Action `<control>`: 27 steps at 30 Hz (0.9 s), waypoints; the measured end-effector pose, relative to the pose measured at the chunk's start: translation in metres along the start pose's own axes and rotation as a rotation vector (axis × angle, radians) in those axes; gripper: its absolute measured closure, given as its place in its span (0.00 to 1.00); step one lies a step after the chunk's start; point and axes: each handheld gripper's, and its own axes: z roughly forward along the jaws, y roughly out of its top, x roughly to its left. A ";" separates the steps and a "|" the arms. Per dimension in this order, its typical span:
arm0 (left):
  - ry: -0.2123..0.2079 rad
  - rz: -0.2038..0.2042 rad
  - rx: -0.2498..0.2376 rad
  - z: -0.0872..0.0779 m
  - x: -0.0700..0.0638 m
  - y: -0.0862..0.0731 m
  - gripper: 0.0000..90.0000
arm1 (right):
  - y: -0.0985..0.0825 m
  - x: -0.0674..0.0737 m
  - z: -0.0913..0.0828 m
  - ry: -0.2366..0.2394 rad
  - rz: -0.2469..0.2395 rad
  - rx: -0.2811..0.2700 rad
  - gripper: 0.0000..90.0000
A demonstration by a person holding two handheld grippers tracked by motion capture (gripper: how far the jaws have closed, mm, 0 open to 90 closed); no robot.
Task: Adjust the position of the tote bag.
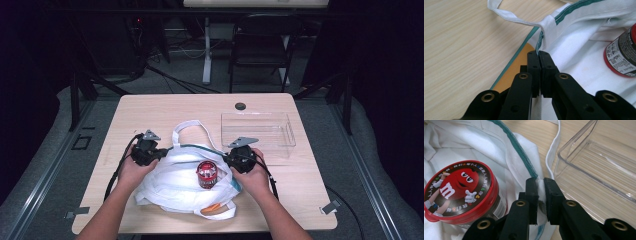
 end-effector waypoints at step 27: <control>0.004 0.008 0.042 0.008 -0.001 -0.002 0.98 | -0.012 -0.001 0.010 0.006 0.037 -0.044 0.91</control>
